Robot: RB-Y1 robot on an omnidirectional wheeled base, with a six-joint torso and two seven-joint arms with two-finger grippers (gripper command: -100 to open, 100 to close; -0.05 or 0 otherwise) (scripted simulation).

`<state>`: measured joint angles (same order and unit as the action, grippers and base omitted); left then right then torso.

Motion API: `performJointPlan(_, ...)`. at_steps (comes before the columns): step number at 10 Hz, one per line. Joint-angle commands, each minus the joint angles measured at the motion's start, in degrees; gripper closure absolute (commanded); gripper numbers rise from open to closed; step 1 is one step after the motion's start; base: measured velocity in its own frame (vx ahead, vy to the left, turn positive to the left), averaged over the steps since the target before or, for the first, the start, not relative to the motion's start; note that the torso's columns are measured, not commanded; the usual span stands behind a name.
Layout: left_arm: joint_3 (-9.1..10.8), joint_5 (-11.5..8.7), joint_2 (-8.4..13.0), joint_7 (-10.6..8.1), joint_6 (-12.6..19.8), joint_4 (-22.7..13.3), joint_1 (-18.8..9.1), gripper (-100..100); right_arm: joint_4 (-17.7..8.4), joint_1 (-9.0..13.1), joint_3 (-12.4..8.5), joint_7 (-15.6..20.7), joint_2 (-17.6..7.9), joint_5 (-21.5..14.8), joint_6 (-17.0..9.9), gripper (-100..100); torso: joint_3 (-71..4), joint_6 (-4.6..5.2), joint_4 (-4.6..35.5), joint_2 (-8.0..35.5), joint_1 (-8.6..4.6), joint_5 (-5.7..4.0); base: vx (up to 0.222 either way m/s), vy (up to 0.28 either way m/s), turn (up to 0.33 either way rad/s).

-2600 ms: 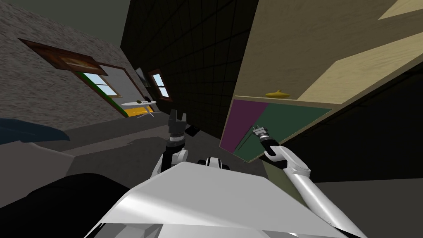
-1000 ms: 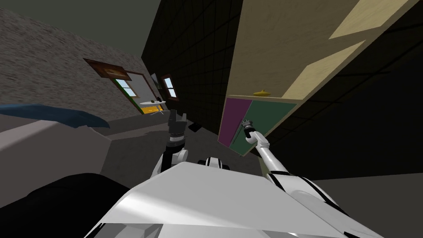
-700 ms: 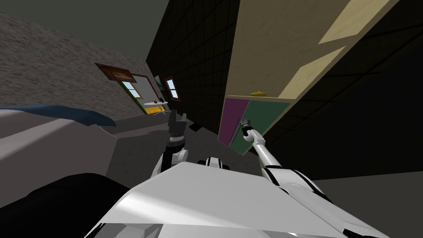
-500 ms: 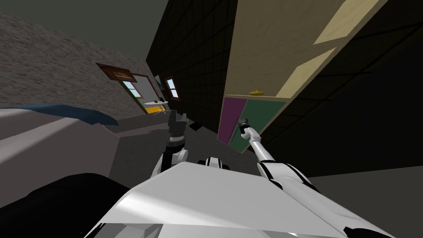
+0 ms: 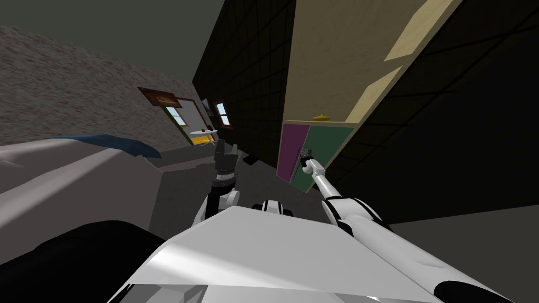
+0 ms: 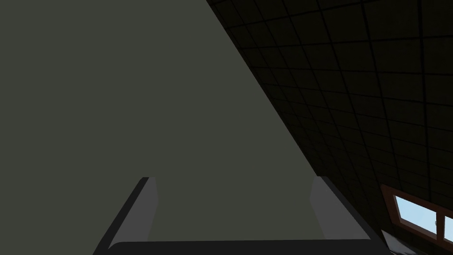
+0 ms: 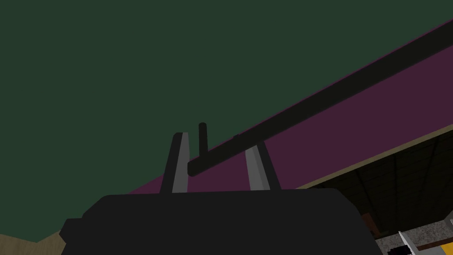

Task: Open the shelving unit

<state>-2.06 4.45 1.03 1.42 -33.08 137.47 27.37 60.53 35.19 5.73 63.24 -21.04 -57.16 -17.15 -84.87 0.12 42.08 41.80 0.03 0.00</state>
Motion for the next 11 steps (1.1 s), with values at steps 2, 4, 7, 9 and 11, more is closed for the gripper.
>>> performJointPlan(2, 0.02, 0.0, 0.02, 0.0, 0.0, -0.01, -0.01, 0, -1.41, 2.1, 3.2, -0.46, -0.51, 1.75, 3.68, 100, 0.24, -0.34, 0.03, 0.42, -0.29, -0.13, -0.136, -0.219, 0.147)
performJointPlan(4, 0.01, 0.0, 0.02, 0.0, 0.0, -0.01, -0.01, 0, -2.11, 3.15, 4.79, -0.7, -0.76, 2.62, 5.52, 100, 0.3, -0.05, 0.09, 0.49, 0.01, -0.01, -0.112, -0.179, 0.127)
performJointPlan(7, 0.01, 0.0, 0.01, 0.0, 0.0, 0.0, -0.01, 0, -3.16, 4.73, 7.19, -1.05, -1.15, 3.94, 8.28, 100, 0.29, -0.12, 0.21, 0.48, 0.1, 0.07, -0.098, -0.127, 0.088)
performJointPlan(9, 0.01, 0.0, 0.01, 0.0, 0.0, -0.01, -0.01, 0, -3.37, 4.88, 7.1, -1.12, -0.89, 3.7, 8.47, 100, 0.38, -0.17, 0.22, 0.62, -0.03, 0.02, -0.082, -0.123, 0.076)
performJointPlan(11, 0.01, 0.0, 0.01, 0.0, 0.0, 0.0, -0.02, 0, -3.64, 4.7, 5.57, -0.12, -0.78, 3.71, 8.86, 100, 0.26, -0.21, 0.28, 0.42, -0.13, 0.04, -0.093, -0.158, 0.326)
